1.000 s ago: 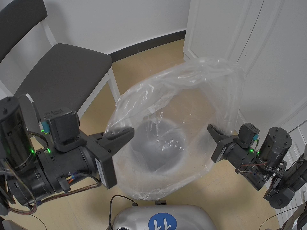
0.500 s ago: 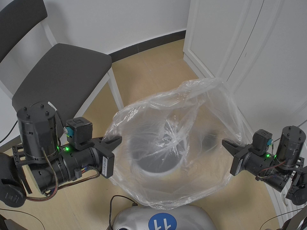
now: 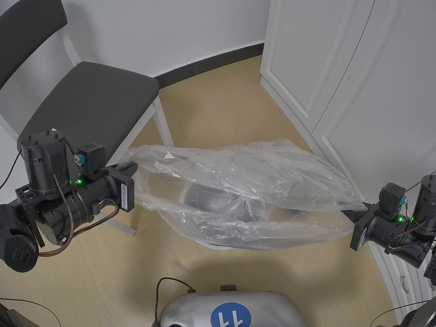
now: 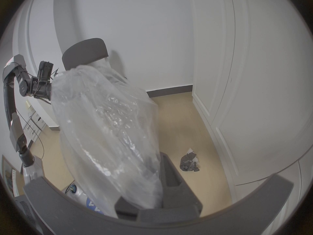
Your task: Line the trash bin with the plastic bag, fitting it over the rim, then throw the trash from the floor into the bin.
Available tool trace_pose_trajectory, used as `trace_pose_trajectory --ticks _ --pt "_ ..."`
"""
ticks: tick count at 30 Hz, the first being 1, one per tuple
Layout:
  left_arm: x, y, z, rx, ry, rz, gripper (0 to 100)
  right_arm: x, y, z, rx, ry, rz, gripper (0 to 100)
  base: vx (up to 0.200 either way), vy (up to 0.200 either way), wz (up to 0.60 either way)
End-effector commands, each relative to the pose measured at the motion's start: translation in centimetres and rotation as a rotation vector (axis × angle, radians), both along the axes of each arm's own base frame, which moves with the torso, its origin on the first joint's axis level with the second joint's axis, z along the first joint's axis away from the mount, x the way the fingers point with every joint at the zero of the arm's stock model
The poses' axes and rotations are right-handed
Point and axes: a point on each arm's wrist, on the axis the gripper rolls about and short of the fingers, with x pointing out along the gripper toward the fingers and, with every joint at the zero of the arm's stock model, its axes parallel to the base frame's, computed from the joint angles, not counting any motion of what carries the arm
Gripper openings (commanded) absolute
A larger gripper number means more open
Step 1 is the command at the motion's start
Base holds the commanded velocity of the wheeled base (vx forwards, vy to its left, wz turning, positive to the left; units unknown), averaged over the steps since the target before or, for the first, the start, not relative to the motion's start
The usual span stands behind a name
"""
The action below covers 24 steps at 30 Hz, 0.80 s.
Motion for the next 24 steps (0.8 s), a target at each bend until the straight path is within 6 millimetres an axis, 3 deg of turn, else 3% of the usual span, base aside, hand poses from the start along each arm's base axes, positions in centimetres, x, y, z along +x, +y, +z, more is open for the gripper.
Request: trace_pose_trajectory --ticks 1,24 --pt "0.1 0.4 0.2 -0.004 -0.009 0.016 0 0.1 -0.3 -0.4 -0.018 0.010 -0.013 0 0.000 0.000 0.00" --pt "0.5 0.9 -0.5 0.028 0.007 0.032 0 1.9 -1.8 -3.2 -0.239 0.077 -0.134 0 0.000 0.000 0.00"
